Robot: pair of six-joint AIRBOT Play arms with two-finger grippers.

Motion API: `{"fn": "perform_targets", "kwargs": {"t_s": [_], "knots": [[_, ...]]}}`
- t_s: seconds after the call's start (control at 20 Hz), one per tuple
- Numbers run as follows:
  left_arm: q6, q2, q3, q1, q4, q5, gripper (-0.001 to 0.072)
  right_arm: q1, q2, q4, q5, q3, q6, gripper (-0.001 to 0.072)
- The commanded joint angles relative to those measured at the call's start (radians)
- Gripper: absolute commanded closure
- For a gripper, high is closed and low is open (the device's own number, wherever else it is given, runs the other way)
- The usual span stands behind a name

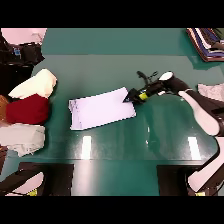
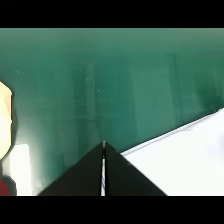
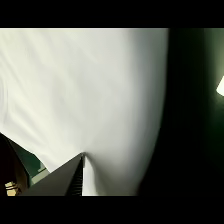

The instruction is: Fold the shirts.

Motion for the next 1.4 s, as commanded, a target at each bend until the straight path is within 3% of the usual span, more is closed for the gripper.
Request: {"fn": "perform_targets", "kwargs": {"t_s": [0.0, 0.15, 0.4, 0.5, 0.7, 0.9, 1.15, 1.35], "knots": [[0.000, 0.000, 0.000, -0.001, -0.012, 0.000, 0.0675, 0.106, -0.063, 0.021, 0.011, 0.104, -0.002, 0.0428], [0.000, 0.000, 0.000, -0.001, -0.043, -0.005, 0.0675, 0.130, -0.066, 0.020, 0.019, 0.170, -0.044, 0.0688], [-0.001, 0.000, 0.000, -0.100, -0.044, -0.006, 0.0676, 0.022, 0.011, 0.014, 0.031, 0.223, -0.036, 0.0698], [-0.001, 0.000, 0.000, -0.162, -0.044, 0.002, 0.0676, -0.073, 0.093, -0.072, 0.003, 0.192, 0.007, 0.0698], [-0.001, 0.000, 0.000, -0.261, -0.044, 0.035, 0.0675, -0.356, 0.284, -0.235, -0.042, 0.086, 0.048, 0.0698], [-0.019, 0.000, 0.000, -0.323, -0.044, 0.087, 0.0675, -0.706, 0.429, -0.239, -0.135, 0.005, 0.056, 0.0698], [-0.040, 0.000, 0.000, -0.338, -0.048, 0.110, 0.0675, -1.014, 0.452, -0.233, -0.185, -0.014, 0.056, 0.0698], [-0.062, 0.000, 0.000, -0.338, -0.047, 0.116, 0.0675, -1.082, 0.433, -0.230, -0.211, -0.013, 0.056, 0.0698]]}}
